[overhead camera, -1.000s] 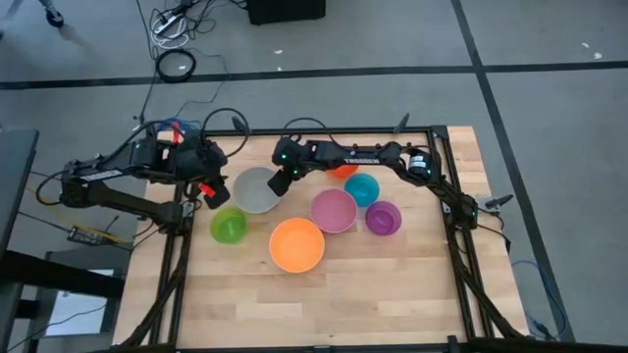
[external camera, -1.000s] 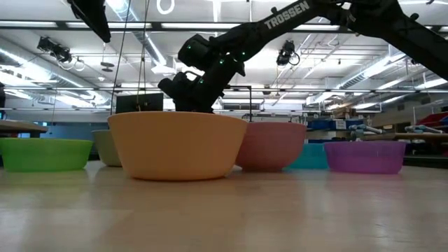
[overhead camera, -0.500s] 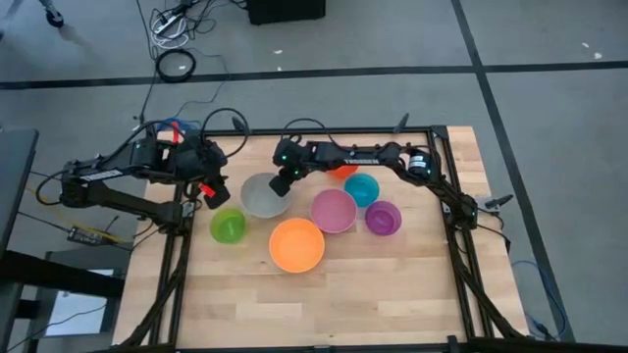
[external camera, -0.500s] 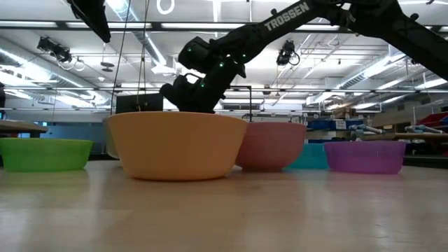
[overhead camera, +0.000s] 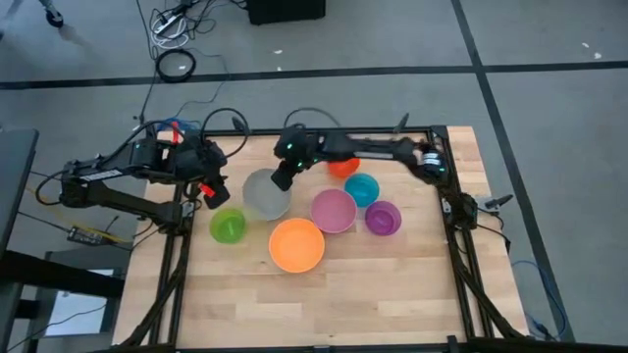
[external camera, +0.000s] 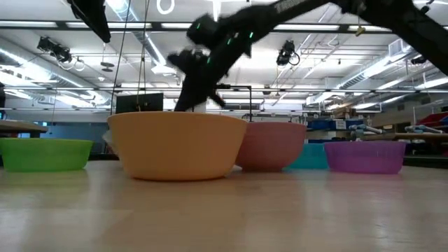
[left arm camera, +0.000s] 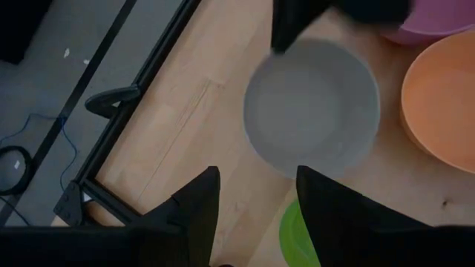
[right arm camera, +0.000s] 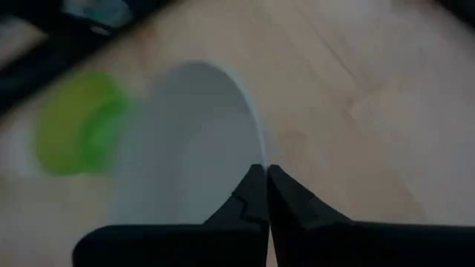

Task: Nest bowls inside each other
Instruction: Stack the gray bowl on top of the yellow bowl

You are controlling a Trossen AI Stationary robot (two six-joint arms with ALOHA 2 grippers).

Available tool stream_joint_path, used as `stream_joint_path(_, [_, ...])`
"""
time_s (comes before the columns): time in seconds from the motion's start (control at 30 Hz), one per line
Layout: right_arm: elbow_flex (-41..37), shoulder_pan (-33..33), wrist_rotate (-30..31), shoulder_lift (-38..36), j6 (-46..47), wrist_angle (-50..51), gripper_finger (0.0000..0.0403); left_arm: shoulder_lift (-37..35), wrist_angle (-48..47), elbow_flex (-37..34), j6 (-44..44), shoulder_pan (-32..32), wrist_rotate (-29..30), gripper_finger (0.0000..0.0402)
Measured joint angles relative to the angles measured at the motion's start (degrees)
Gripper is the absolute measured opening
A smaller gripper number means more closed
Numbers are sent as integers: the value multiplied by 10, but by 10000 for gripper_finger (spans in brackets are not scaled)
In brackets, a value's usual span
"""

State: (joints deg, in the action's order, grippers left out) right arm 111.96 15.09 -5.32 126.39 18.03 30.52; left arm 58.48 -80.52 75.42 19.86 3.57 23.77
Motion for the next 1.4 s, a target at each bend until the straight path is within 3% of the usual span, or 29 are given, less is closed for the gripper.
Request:
stream_joint_path(0.27, [1,-49,-5,-153,-48,102,1,0,3,0,0,0,0,188])
stream_joint_path(0.43, [1,-99,44,-209,-52,156,1,0,6,0,0,0,0,188])
stream_joint_path(0.63, [1,-146,134,-234,-48,238,1,0,4,0,0,0,0,188])
stream_joint_path(0.83, [-21,-166,185,-235,-46,279,0,0,5,0,1,0,0,188])
stream_joint_path(1.0, [-91,-165,255,-235,-57,246,0,0,4,0,3,0,0,188])
stream_joint_path(1.1, [-158,-152,314,-235,-83,174,0,0,5,0,3,0,0,188])
stream_joint_path(1.23, [-242,-100,213,-234,-125,20,23,0,5,0,3,0,0,188])
stream_joint_path(1.4, [-291,-8,96,-234,-107,-102,94,0,9,0,3,0,0,188])
